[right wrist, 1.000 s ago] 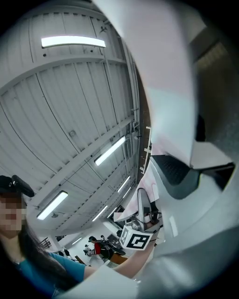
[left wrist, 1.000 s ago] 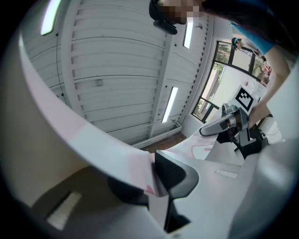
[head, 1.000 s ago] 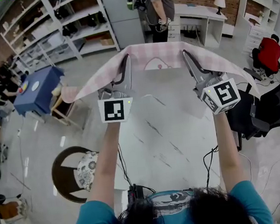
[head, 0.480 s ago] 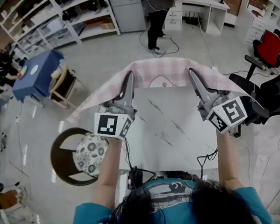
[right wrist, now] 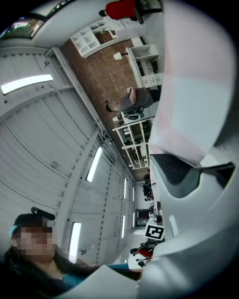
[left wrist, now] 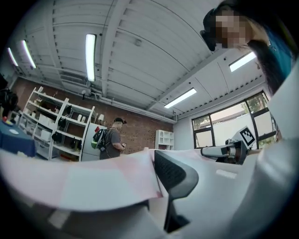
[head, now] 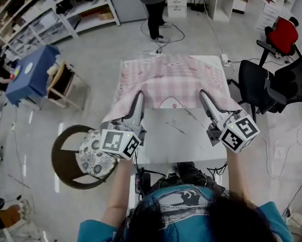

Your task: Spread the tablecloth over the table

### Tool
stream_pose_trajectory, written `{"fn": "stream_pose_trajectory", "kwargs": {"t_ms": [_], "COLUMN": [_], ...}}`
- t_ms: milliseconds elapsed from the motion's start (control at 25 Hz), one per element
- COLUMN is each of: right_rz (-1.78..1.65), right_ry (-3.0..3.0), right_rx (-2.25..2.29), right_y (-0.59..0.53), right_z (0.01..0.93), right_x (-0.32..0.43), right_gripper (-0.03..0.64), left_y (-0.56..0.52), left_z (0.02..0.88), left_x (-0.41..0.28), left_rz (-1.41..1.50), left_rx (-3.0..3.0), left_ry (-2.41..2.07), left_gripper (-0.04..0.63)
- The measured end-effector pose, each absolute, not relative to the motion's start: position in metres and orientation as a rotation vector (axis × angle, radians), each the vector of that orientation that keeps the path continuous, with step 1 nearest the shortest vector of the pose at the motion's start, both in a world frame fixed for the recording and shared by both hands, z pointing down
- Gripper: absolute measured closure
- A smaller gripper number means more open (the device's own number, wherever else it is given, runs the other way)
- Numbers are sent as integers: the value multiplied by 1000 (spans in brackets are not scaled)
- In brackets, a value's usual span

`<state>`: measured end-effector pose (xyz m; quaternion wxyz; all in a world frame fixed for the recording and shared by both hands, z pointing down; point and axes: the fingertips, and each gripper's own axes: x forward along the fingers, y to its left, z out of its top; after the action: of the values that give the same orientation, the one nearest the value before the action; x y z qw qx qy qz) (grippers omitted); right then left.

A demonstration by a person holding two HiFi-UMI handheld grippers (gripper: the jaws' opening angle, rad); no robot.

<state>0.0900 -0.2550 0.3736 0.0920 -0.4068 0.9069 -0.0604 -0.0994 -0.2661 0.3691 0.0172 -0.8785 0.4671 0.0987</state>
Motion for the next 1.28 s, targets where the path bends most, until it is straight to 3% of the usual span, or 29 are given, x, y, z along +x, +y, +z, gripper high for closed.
{"fn": "stream_pose_trajectory", "kwargs": {"t_ms": [480, 720, 1000, 1280], "right_rz": [-883, -1074, -1099, -916], "right_ry": [2529, 2512, 2662, 2857], "right_rx": [-1127, -1109, -1269, -1360], "right_y": [-170, -121, -127, -214], "right_z": [493, 535, 574, 580], "right_x": [70, 55, 49, 60], "right_gripper": [572, 574, 588, 600], "left_y": [-185, -138, -152, -236], "left_z": [491, 528, 569, 568], "left_x": [-128, -144, -143, -120], "left_rz": [295, 184, -67, -226], "left_rx": [-3063, -3196, -3195, -3071], "left_ry": [1637, 1674, 1739, 1685], "left_gripper": [531, 525, 532, 540]}}
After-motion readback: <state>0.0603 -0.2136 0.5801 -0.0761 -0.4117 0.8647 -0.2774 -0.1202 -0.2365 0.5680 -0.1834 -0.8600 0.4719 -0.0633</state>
